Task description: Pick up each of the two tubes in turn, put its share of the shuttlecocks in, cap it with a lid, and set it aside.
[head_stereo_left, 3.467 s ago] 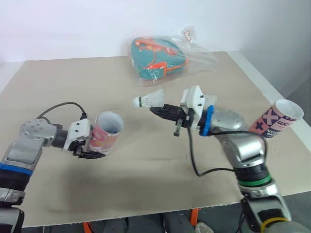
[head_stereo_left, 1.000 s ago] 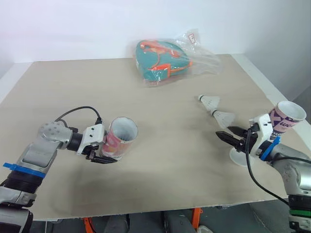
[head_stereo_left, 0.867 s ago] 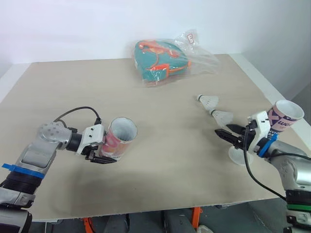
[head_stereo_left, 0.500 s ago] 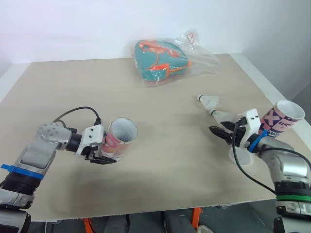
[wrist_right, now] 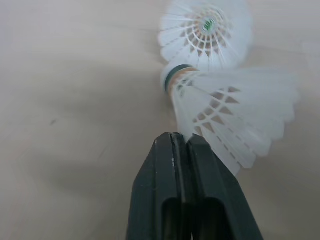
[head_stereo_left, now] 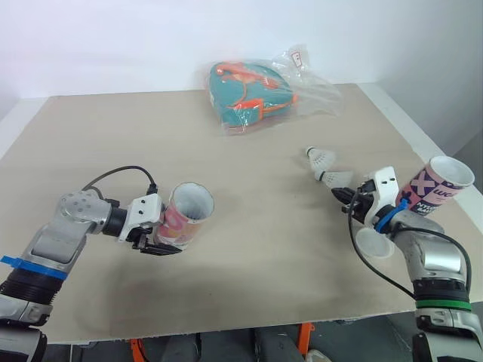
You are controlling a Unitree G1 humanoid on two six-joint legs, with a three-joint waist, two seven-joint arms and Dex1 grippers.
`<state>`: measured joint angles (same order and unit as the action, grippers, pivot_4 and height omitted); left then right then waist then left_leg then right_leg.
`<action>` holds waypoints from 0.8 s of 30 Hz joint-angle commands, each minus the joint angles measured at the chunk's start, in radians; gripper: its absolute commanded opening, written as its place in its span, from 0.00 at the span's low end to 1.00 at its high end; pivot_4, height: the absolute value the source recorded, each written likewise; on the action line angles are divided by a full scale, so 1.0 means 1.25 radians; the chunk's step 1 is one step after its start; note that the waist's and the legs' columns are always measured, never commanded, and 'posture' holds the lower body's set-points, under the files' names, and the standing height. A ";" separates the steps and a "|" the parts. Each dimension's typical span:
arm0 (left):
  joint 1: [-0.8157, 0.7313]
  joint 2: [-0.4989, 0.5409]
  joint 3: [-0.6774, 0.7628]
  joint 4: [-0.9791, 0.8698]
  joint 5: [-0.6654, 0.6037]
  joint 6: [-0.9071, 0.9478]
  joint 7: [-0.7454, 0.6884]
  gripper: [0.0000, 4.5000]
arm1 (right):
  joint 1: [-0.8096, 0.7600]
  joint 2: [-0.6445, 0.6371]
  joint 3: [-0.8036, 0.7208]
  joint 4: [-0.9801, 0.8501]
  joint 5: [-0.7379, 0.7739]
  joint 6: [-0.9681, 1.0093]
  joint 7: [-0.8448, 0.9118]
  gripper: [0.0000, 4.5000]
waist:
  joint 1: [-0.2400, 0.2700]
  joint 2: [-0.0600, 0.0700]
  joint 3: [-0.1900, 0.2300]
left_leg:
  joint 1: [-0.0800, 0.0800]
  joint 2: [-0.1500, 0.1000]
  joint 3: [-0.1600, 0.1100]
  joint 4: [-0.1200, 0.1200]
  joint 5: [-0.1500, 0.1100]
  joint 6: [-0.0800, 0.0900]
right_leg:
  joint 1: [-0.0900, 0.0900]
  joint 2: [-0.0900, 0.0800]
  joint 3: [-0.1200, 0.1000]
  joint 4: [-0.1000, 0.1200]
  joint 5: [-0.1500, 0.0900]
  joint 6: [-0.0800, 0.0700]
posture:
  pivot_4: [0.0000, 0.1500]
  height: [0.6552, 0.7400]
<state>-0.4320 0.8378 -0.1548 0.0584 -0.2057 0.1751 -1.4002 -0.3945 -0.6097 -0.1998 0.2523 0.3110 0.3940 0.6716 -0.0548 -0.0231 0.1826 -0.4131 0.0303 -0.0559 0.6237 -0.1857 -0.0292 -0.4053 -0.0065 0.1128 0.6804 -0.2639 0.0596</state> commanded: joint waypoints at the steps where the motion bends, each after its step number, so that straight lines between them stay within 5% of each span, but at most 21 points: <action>1: 0.013 0.011 0.001 -0.017 -0.002 0.009 -0.002 0.69 | 0.022 -0.029 -0.013 -0.095 0.002 -0.021 0.017 0.01 | 0.000 0.000 0.000 | 0.000 0.000 0.000 0.000 0.000 0.000 | 0.000 0.000 0.000 0.000 0.000 0.000 | 1.00 0.99; 14: 0.008 0.033 0.006 -0.028 -0.011 0.028 -0.014 0.69 | -0.034 -0.070 0.134 -0.531 0.140 0.080 0.199 0.01 | -0.007 0.001 0.001 | -0.001 0.000 -0.001 -0.001 0.000 0.000 | -0.001 0.000 -0.001 0.000 -0.001 0.000 | 1.00 0.99; 24: -0.004 0.034 0.004 -0.022 -0.010 0.033 -0.018 0.69 | -0.172 -0.094 0.273 -0.580 0.084 0.033 0.297 0.01 | -0.006 0.001 0.001 | -0.002 0.001 -0.002 -0.001 0.000 0.000 | -0.002 0.000 -0.002 0.000 -0.001 -0.001 | 1.00 0.99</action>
<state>-0.4286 0.8646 -0.1511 0.0365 -0.2202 0.2156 -1.4127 -0.5783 -0.7242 0.1348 -0.4638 0.4308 0.4633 1.0276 -0.0628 -0.0224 0.1840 -0.4158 0.0313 -0.0579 0.6230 -0.1859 -0.0293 -0.4084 -0.0060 0.1103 0.6802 -0.2654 0.0581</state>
